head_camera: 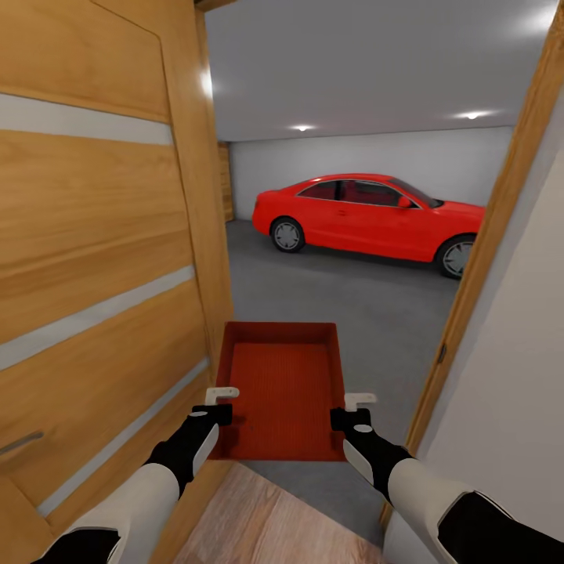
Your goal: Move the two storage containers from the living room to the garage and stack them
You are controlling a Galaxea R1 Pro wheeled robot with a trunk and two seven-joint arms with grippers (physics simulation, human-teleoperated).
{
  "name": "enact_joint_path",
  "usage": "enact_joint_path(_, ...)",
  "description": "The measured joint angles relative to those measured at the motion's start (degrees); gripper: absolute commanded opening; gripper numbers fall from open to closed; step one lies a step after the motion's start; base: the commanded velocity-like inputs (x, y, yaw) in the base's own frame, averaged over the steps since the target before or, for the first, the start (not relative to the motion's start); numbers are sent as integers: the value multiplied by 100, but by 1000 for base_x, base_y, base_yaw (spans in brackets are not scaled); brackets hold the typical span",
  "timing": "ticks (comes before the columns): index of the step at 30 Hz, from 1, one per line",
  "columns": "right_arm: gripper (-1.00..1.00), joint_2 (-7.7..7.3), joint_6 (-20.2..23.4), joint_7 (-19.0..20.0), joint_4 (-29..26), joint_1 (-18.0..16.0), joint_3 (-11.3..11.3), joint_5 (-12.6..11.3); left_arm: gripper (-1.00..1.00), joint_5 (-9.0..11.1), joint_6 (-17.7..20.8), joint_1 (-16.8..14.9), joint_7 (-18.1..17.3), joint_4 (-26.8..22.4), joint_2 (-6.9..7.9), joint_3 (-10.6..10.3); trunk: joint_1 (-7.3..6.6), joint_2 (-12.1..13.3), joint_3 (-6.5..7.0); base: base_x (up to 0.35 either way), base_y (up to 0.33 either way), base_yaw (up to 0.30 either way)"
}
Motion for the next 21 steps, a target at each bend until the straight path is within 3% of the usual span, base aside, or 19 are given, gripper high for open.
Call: enact_joint_path(21, -100, 0, 6, 0, -1, 0, 1, 1, -100, 3, 0, 0, 0, 5, 1, 1, 0, 0, 0, 3, 1, -241)
